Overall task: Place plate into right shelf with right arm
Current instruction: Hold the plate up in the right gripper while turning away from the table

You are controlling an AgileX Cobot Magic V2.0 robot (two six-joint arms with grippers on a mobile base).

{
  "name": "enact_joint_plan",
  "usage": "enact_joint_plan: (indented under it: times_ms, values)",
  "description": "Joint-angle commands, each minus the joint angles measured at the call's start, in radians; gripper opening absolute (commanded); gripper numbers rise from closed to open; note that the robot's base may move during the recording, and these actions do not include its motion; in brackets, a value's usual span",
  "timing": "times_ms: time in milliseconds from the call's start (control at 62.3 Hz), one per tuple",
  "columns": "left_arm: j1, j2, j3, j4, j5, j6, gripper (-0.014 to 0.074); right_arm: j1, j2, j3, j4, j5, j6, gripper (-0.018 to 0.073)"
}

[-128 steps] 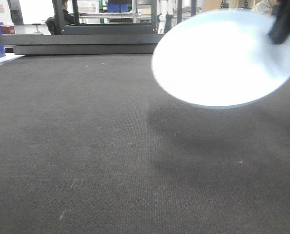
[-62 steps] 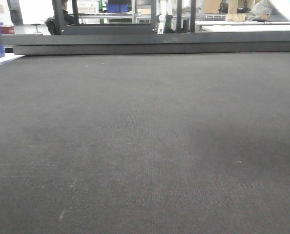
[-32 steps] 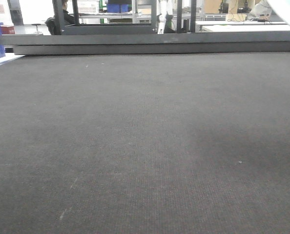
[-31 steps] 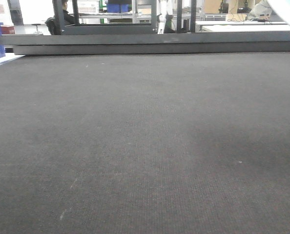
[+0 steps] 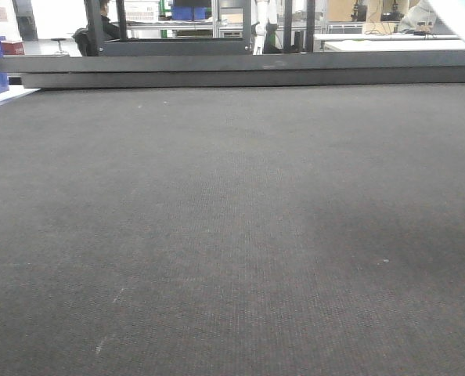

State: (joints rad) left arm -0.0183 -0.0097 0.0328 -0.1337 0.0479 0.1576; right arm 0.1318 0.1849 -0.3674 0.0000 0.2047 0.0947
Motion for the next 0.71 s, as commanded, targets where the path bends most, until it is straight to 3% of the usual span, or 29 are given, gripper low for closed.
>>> enact_joint_plan:
  times_ms: [0,690]
  values:
    - [-0.002,-0.01,0.01,-0.008,-0.09,-0.007,-0.0128,-0.008,0.01,-0.028,-0.012,-0.092,-0.008,0.0054]
    - [-0.002,-0.01,0.01,-0.008,-0.09,-0.007,-0.0128,-0.008,0.01,-0.028,-0.012,-0.092,-0.008,0.0054]
